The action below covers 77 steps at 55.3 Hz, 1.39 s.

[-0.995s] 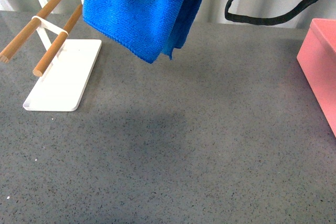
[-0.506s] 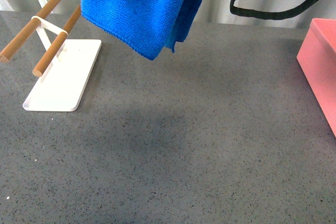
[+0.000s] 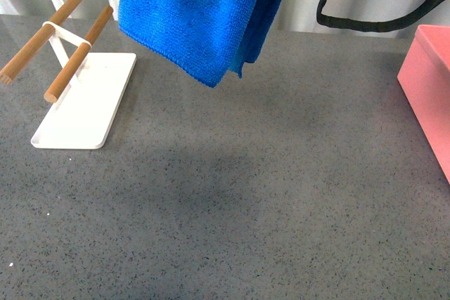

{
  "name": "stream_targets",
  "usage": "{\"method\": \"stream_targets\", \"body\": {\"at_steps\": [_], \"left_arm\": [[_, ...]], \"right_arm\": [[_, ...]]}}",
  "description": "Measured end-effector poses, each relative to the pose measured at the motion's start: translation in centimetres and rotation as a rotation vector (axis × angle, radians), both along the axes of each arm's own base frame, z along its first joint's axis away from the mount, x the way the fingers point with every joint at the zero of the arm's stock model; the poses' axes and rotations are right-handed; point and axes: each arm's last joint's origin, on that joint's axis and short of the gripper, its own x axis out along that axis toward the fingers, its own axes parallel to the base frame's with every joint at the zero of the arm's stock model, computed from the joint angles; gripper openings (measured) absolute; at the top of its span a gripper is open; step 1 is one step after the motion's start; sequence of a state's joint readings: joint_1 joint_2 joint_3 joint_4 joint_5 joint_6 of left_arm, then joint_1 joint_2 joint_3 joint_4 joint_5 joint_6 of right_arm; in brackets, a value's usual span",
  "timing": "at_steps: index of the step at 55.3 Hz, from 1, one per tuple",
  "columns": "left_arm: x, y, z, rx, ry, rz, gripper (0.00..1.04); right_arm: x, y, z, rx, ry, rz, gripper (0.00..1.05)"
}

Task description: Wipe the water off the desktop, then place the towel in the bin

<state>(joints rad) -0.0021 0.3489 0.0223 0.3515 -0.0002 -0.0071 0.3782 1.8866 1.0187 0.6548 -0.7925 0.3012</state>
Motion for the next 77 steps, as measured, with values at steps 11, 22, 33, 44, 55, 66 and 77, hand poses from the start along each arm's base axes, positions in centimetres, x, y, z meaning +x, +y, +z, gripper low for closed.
{"method": "stream_targets", "body": {"at_steps": [11, 22, 33, 44, 55, 66, 77], "left_arm": [[-0.4, 0.0, 0.0, 0.000, -0.001, 0.000, 0.04], [-0.8, 0.0, 0.0, 0.000, -0.001, 0.000, 0.04], [-1.1, 0.0, 0.0, 0.000, -0.001, 0.000, 0.04], [-2.2, 0.0, -0.4, 0.000, 0.019, 0.000, 0.04], [-2.3, 0.0, -0.3, 0.000, 0.005, 0.000, 0.04], [-2.3, 0.0, -0.3, 0.000, 0.005, 0.000, 0.24], [-2.3, 0.0, -0.3, 0.000, 0.005, 0.000, 0.60]], "right_arm": [[0.0, 0.0, -0.1, -0.010, 0.008, -0.009, 0.05], [0.0, 0.0, 0.1, -0.002, -0.012, -0.024, 0.05], [-0.1, 0.2, 0.0, -0.007, -0.005, -0.025, 0.05], [-0.1, 0.2, -0.1, -0.010, 0.002, -0.023, 0.05], [-0.1, 0.2, -0.1, -0.010, 0.002, -0.023, 0.05], [-0.1, 0.0, -0.9, -0.073, 0.043, -0.064, 0.05], [-0.2, -0.5, -4.7, -0.353, 0.138, -0.092, 0.05]]}}
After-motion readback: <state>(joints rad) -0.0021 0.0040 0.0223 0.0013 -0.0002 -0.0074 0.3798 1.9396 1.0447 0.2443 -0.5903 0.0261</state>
